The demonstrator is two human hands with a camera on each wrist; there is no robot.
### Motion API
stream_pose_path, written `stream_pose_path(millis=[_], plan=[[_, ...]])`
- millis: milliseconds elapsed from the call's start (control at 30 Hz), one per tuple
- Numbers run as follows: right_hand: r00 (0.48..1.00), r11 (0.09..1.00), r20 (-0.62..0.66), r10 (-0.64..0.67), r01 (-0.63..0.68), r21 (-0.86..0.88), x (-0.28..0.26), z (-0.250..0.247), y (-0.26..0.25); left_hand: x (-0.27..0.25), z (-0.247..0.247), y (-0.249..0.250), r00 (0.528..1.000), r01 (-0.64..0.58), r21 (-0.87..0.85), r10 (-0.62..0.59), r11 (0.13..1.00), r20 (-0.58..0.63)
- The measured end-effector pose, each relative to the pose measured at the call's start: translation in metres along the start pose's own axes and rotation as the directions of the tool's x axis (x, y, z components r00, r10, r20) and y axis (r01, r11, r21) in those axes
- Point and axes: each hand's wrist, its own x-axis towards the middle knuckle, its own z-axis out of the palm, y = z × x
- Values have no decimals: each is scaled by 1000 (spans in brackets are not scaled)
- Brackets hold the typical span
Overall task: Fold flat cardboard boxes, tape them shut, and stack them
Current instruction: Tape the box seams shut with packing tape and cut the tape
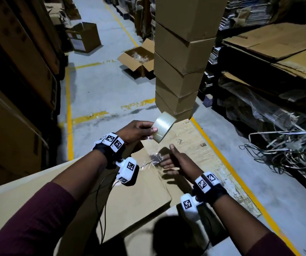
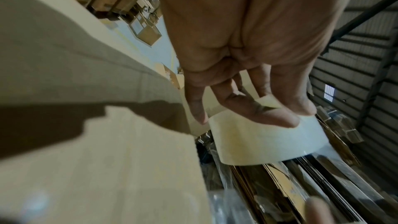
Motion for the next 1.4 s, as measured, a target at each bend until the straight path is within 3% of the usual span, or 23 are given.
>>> stream_pose_path(millis=[100, 233, 433, 567, 600, 667, 700, 733, 833, 900, 1000, 1167, 1233, 1300, 1333, 1400], plan=[[985, 999, 168, -38, 32, 34, -1, 24, -24, -17, -11, 3, 995, -29, -4, 28, 1000, -93], [979, 984, 147, -142, 124, 125, 15, 35, -16, -39, -21, 0, 988, -34, -76, 22, 997, -153], [978, 992, 176, -116, 106, 65, 26, 33, 6, -50, -10, -14, 981, -81, -301, 23, 950, -190], [983, 966, 101, -155, 172, -192, 34, 29, 17, -49, -3, -30, 983, -74, -344, 10, 936, -184], [983, 927, 111, -146, 175, -332, 36, 27, 24, -48, -1, -34, 983, -76, -342, 12, 937, -185], [983, 762, 159, -96, 175, -624, 36, 24, 42, -47, 1, -39, 983, -70, -347, 5, 935, -186], [980, 704, 162, -111, 193, -683, 34, 22, 49, -46, 2, -40, 982, -69, -348, 3, 935, -187], [975, 695, 147, -165, 221, -684, 31, 21, 52, -46, 3, -41, 982, -67, -345, 1, 936, -190], [942, 855, 56, -330, 324, -404, 10, 20, 43, -46, 6, -41, 983, -73, -333, 11, 940, -185], [924, 853, 160, -348, 382, -356, -10, 28, 30, -45, 7, -42, 983, -74, -326, 14, 942, -183], [905, 857, 378, -194, 344, -384, -32, 40, 23, -42, 8, -46, 983, -70, -310, 13, 948, -182], [922, 962, 386, -7, 112, -248, -41, 31, 34, -42, 8, -47, 983, -73, -297, 18, 952, -183], [909, 957, 409, 75, 50, -285, -42, 22, 40, -44, 10, -45, 983, -75, -306, 19, 949, -182], [929, 917, 344, 138, 11, -398, -39, 11, 43, -46, 14, -42, 982, -71, -304, 13, 950, -189], [947, 884, 299, 119, 37, -466, -39, 7, 39, -47, 15, -40, 982, -67, -293, 11, 954, -190], [977, 801, 179, -117, 199, -565, -40, -3, 27, -52, 15, -33, 986, -61, -206, 27, 977, -164]])
